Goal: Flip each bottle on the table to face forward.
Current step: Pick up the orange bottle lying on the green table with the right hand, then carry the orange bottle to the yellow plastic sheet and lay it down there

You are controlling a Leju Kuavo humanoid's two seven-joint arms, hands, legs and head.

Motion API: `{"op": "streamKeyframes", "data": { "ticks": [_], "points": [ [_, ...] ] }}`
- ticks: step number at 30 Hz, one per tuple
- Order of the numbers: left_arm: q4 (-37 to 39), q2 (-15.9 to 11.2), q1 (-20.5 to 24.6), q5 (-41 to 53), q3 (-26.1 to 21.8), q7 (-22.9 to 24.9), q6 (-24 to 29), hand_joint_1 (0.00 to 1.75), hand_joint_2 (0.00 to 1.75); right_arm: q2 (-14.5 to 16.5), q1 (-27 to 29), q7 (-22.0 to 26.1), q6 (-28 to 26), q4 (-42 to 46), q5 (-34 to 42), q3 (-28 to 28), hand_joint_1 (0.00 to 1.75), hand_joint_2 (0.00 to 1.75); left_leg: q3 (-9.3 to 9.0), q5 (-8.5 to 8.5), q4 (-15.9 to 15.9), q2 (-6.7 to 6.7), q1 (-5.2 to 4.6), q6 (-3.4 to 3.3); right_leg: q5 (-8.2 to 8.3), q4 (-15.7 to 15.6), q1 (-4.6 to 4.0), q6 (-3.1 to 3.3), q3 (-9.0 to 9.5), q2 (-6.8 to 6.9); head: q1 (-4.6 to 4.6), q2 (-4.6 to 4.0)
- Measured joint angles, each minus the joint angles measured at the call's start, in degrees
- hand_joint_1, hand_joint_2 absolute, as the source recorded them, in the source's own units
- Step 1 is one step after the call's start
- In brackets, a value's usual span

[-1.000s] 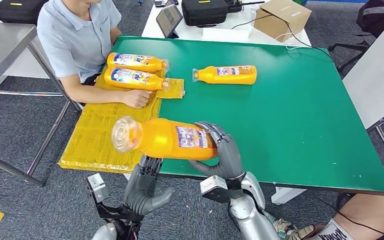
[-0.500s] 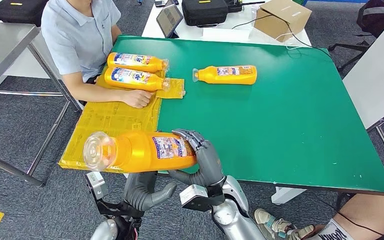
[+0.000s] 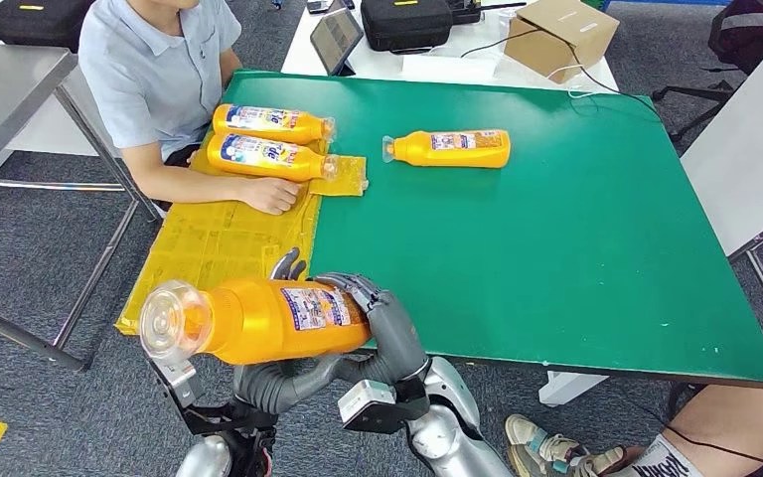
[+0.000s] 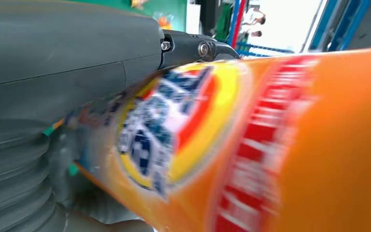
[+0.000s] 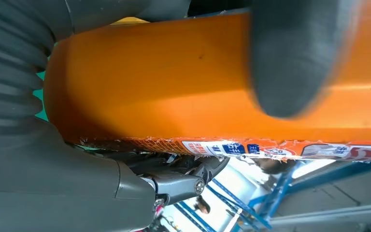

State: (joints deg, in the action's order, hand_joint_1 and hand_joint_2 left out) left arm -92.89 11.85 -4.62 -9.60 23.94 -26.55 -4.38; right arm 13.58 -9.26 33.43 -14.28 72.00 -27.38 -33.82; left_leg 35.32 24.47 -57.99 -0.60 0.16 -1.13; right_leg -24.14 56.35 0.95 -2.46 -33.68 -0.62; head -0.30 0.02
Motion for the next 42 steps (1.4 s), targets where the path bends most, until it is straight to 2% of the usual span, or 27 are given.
{"op": "streamKeyframes", "data": {
  "ticks": [1, 2, 5, 6, 13, 14, 15, 17, 18, 19, 22, 29, 33, 38, 42],
  "points": [
    [-0.26, 0.01, -0.08, -0.11, -0.12, -0.14, 0.30, 0.03, 1.75, -0.04, 0.14, -0.37, 0.32, -0.05, -0.07, -0.20, 1.75, 1.75, 0.00, 0.00, 0.00, 0.00, 0.00, 0.00, 0.00, 0.00, 0.00, 0.00, 0.00, 0.00, 0.01, 0.00],
    [-0.45, 0.03, -0.11, -0.38, -0.35, -0.21, 0.64, 0.39, 1.75, -0.10, 0.24, -0.74, 0.89, -0.12, -0.16, -0.44, 1.75, 1.75, 0.01, 0.00, 0.00, 0.00, 0.00, 0.00, 0.00, 0.00, 0.00, 0.00, 0.00, 0.00, 0.00, 0.00],
    [-0.78, 0.24, -0.11, -2.40, -1.57, 0.08, 1.15, 1.67, 1.75, -0.30, 0.31, -1.82, 3.30, -0.49, -0.56, -1.32, 1.75, 1.75, 0.01, 0.00, 0.00, 0.00, 0.00, 0.00, 0.00, -0.01, 0.00, 0.00, -0.01, 0.00, 0.01, 0.00],
    [-0.79, 0.33, -0.11, -3.14, -2.06, 0.26, 1.13, 1.75, 1.75, -0.33, 0.24, -2.02, 3.79, -0.61, -0.84, -1.59, 1.75, 1.75, 0.00, 0.00, 0.00, 0.01, 0.00, 0.00, 0.01, 0.00, 0.00, 0.00, -0.01, 0.00, 0.01, 0.00],
    [-0.79, 0.50, -0.12, -4.51, -4.39, 0.53, 1.08, 1.75, 1.75, -0.58, -0.65, -2.31, 4.28, -1.26, -2.43, -2.80, 1.75, 1.75, -0.01, -0.01, 0.00, 0.03, 0.00, 0.00, 0.01, 0.00, 0.00, 0.00, -0.03, -0.01, 0.00, 0.00],
    [-0.79, 0.51, -0.13, -4.56, -4.57, 0.53, 1.06, 1.75, 1.75, -0.63, -0.74, -2.32, 4.30, -1.34, -2.44, -2.92, 1.67, 1.75, 0.00, -0.01, 0.00, 0.03, 0.00, 0.00, 0.01, 0.00, 0.00, 0.00, -0.04, -0.01, 0.00, 0.00],
    [-0.79, 0.55, -0.14, -4.63, -4.71, 0.52, 1.05, 1.75, 1.75, -0.66, -0.80, -2.34, 4.30, -1.43, -2.45, -3.01, 1.46, 1.75, 0.00, -0.01, 0.00, 0.03, 0.00, 0.00, 0.01, 0.00, 0.00, 0.00, -0.04, -0.01, 0.00, 0.00],
    [-0.79, 0.73, -0.18, -4.85, -4.92, 0.46, 1.04, 1.75, 1.75, -0.73, -0.88, -2.34, 4.38, -1.54, -2.45, -3.08, 0.58, 1.75, 0.00, -0.01, 0.00, 0.03, 0.00, 0.00, 0.01, 0.00, 0.00, 0.00, -0.04, -0.01, 0.00, 0.00],
    [-0.80, 0.85, -0.16, -4.99, -5.08, 0.42, 1.03, 1.75, 1.75, -0.79, -0.88, -2.33, 4.58, -1.57, -2.49, -3.14, 0.22, 1.75, 0.00, -0.01, 0.00, 0.03, 0.00, 0.00, 0.01, 0.00, 0.00, 0.00, -0.04, -0.01, 0.01, 0.00],
    [-0.81, 0.96, -0.10, -5.19, -5.30, 0.38, 1.00, 1.75, 1.75, -0.91, -0.85, -2.33, 4.89, -1.63, -2.57, -3.24, 0.00, 1.31, 0.01, 0.00, 0.00, 0.03, 0.00, 0.00, 0.01, 0.00, 0.00, 0.00, -0.04, -0.01, 0.01, 0.00],
    [-0.84, 1.10, 0.24, -6.10, -6.13, 0.51, 0.79, 1.75, 1.75, -1.46, -0.54, -2.31, 5.71, -1.93, -2.95, -3.50, 0.00, 0.00, 0.01, 0.00, 0.00, 0.02, 0.00, 0.00, 0.01, -0.01, 0.00, 0.00, -0.05, -0.01, 0.02, 0.00],
    [-0.13, 0.63, 2.98, -7.56, -9.51, 4.26, 1.46, 1.75, 1.75, -2.35, 1.12, -1.70, 3.39, -2.40, -2.75, -3.17, 0.00, 0.00, 0.01, -0.01, 0.00, 0.02, 0.00, 0.01, 0.01, 0.00, -0.01, 0.00, -0.04, 0.00, 0.00, 0.00],
    [2.76, -0.79, 6.30, -4.75, -12.88, 9.19, 6.53, 1.75, 1.75, -2.67, 2.19, -1.10, 1.56, -2.58, -1.72, -1.76, 0.00, 0.00, 0.00, -0.02, 0.00, 0.02, 0.01, 0.01, 0.01, 0.01, -0.01, 0.00, -0.04, 0.00, 0.02, 0.00],
    [9.36, -4.33, 11.60, 8.76, -15.55, 12.13, 12.08, 1.75, 1.75, -3.18, 3.61, -0.54, 0.40, -2.61, -1.00, 1.02, 0.00, 0.00, 0.00, -0.04, 0.00, 0.02, 0.01, 0.02, 0.02, 0.04, -0.01, 0.00, -0.04, 0.00, 0.02, 0.00],
    [14.23, -7.41, 16.67, 26.45, -16.04, 15.20, 15.10, 1.75, 1.75, -3.17, 4.57, -0.36, 0.60, -2.54, -0.78, 3.38, 0.00, 0.00, 0.01, -0.05, 0.00, 0.01, 0.01, 0.02, 0.02, 0.04, 0.00, 0.00, -0.04, 0.00, 0.02, 0.00]
  ]
}}
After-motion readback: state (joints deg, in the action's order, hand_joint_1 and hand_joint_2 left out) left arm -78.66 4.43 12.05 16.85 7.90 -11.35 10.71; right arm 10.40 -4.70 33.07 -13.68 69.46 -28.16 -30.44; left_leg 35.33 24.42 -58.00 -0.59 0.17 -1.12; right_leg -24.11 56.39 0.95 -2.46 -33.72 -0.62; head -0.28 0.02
